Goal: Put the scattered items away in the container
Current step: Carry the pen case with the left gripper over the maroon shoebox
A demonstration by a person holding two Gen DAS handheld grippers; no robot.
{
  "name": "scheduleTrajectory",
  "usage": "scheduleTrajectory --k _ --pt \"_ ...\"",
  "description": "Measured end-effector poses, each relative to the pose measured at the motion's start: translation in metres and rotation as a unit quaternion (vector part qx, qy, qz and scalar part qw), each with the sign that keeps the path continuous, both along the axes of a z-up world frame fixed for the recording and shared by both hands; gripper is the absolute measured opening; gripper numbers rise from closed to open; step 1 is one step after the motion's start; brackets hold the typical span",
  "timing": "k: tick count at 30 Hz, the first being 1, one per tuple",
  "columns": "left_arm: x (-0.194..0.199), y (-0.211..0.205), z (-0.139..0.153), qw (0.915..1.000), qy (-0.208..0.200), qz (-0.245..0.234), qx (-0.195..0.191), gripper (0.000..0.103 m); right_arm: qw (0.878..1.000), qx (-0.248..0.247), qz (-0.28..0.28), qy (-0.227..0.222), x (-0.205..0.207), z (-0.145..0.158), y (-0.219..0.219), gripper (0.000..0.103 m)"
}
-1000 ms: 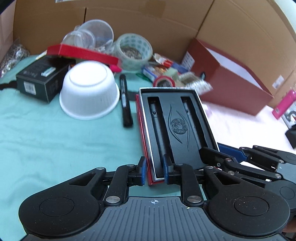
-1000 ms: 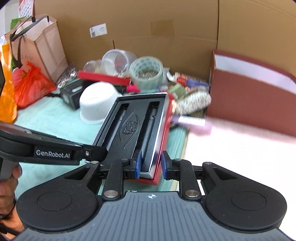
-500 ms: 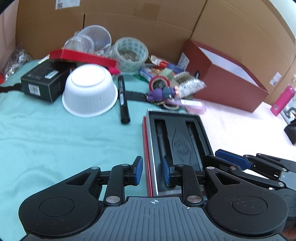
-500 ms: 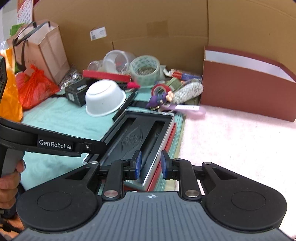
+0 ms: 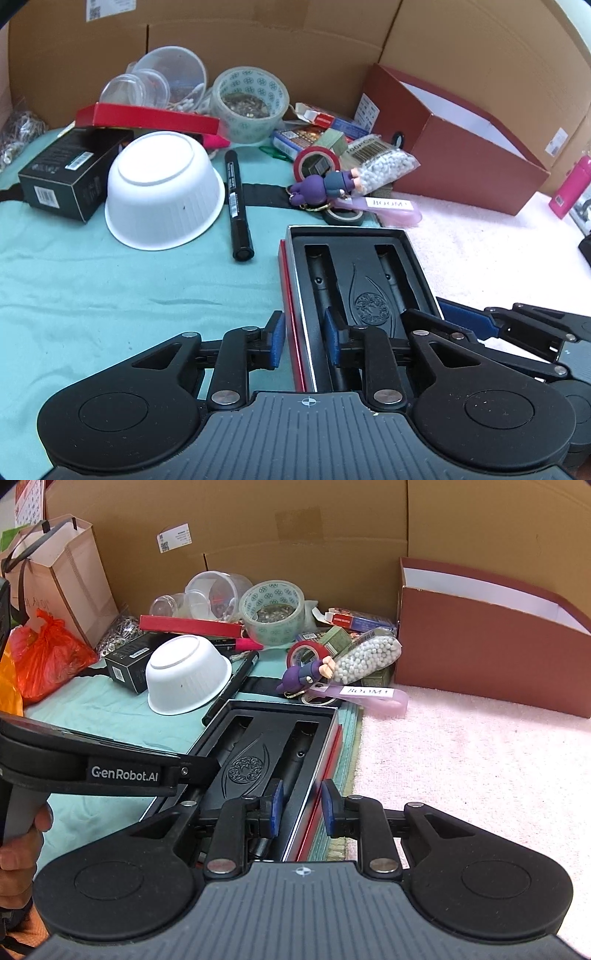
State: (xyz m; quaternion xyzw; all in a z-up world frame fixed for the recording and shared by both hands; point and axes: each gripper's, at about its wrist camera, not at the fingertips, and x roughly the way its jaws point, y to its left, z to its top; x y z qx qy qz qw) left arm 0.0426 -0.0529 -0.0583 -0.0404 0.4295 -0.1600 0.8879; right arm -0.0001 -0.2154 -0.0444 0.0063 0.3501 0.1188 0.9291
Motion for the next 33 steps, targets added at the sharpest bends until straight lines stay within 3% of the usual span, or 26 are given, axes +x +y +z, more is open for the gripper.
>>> scheduleTrajectory --k 3,4,6,9,12,22,33 --pt "0.0 0.0 0.0 1.0 0.0 -0.001 0.004 0.024 1.0 0.004 -0.004 0.003 0.0 0.0 -0.002 0.026" --pt "0.0 -0.002 0.0 1.0 -0.002 -0.001 0.006 0.033 1.0 0.006 -0.006 0.004 0.001 0.0 -0.002 0.026" --pt "-0.001 -0.005 -0.001 0.9998 -0.012 0.0 0.016 0.033 1.0 0.004 -0.008 0.003 0.002 -0.001 -0.001 0.027" --pt "-0.002 -0.009 0.0 0.9994 -0.019 -0.002 0.028 0.029 1.0 0.006 -0.011 0.0 0.002 -0.002 -0.001 0.027" --pt "-0.005 -0.012 0.001 0.9989 -0.023 0.002 0.042 0.015 1.0 0.013 -0.013 -0.003 0.001 -0.003 -0.002 0.024" --pt "-0.019 -0.018 0.01 0.9992 -0.019 0.01 0.034 0.013 1.0 0.0 -0.018 -0.015 -0.013 0.004 -0.005 0.021" --pt "-0.009 -0.059 0.066 0.9955 -0.09 -0.013 0.028 0.013 0.994 -0.001 -0.053 -0.093 -0.011 0.047 -0.038 0.021"
